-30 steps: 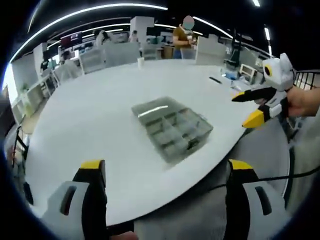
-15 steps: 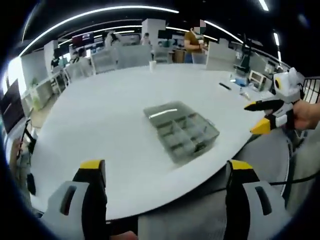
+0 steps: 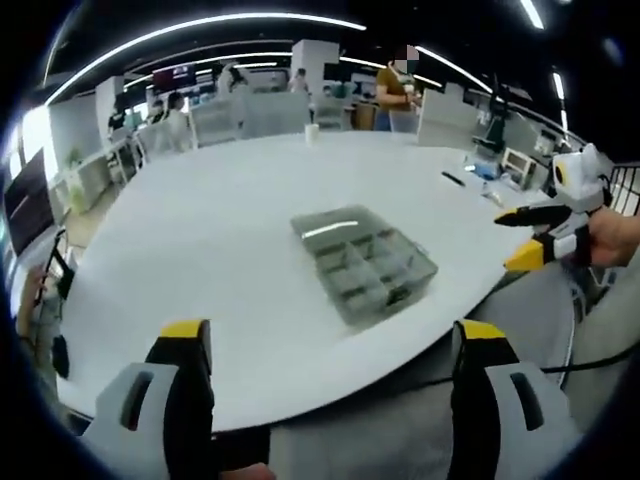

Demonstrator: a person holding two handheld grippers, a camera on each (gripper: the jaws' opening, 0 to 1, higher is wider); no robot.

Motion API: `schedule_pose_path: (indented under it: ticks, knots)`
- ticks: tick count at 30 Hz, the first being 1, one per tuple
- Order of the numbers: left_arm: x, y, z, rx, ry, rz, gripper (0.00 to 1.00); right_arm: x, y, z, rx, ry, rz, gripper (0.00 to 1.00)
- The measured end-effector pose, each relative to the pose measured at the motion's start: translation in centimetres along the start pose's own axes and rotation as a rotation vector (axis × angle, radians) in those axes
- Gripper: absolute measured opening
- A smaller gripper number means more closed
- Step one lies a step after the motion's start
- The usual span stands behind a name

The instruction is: Insert the divider into the dual guide fixture by aligning both edges with the guide slots and pushing it downward to the bottom, including one-sided entry, uneven engagement, binding, and posture correction.

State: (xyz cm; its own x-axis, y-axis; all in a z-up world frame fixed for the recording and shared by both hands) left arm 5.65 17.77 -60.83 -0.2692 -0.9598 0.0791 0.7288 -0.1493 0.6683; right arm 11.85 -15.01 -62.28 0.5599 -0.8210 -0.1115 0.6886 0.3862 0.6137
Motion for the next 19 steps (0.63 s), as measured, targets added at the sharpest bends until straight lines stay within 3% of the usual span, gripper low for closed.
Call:
schedule_pose_path:
  ticks: [19]
  knots:
    - [0.21, 0.14, -0.12, -0.001, 0.007, 0.019, 0.99, 0.23, -0.1, 0.13, 0.007, 0.007, -0.012, 0.9]
Point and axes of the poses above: the point that each gripper's makers call its tool centre point, and the gripper's own axes: z roughly backward along the fingers, x roughly to its right, y roughly out of its top, the point moved 10 cm from there along z, roughly backward along the fingers, and after that the axes turned 12 degrees about -x, right-handed, at the moved point
